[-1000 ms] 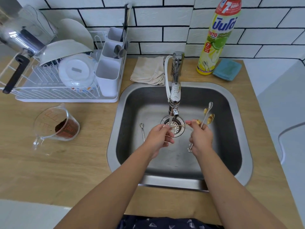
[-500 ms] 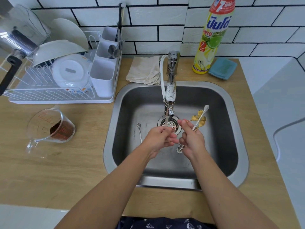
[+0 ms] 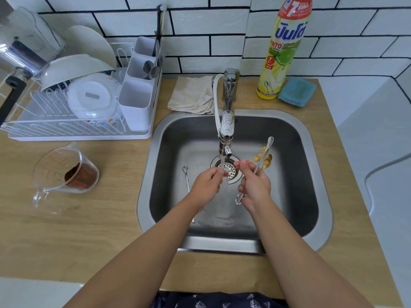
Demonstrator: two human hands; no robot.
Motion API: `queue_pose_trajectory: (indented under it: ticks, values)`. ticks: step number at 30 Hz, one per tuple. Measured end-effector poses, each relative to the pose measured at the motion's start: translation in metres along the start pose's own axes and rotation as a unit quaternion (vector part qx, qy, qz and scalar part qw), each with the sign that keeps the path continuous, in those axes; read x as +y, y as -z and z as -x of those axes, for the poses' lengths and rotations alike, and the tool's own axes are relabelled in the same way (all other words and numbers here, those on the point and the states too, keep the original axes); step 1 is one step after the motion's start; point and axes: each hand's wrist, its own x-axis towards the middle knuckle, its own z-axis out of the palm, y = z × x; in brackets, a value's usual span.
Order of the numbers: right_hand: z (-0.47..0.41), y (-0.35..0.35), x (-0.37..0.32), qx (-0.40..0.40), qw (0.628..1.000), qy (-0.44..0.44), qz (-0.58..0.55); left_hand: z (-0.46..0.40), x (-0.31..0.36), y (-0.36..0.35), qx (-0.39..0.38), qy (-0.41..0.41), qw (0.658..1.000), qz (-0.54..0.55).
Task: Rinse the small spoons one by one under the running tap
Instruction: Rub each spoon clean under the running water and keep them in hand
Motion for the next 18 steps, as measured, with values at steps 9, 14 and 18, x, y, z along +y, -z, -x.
queue_pose_trajectory:
  ticks: [9,14,18]
  values:
    - [-0.007,-0.004,-0.008,0.022,1.000,0.010,-0.015,0.000,-0.003,-0.007,0.019,-0.094,0.988,-0.120]
    - [-0.002,-0.009,0.001,0.004,1.000,-0.004,-0.003,0.002,0.003,-0.006,0.040,0.024,0.997,0.056]
    - [-0.005,-0.006,-0.003,0.024,1.000,0.009,-0.009,0.002,-0.003,0.003,-0.069,0.046,0.989,0.126]
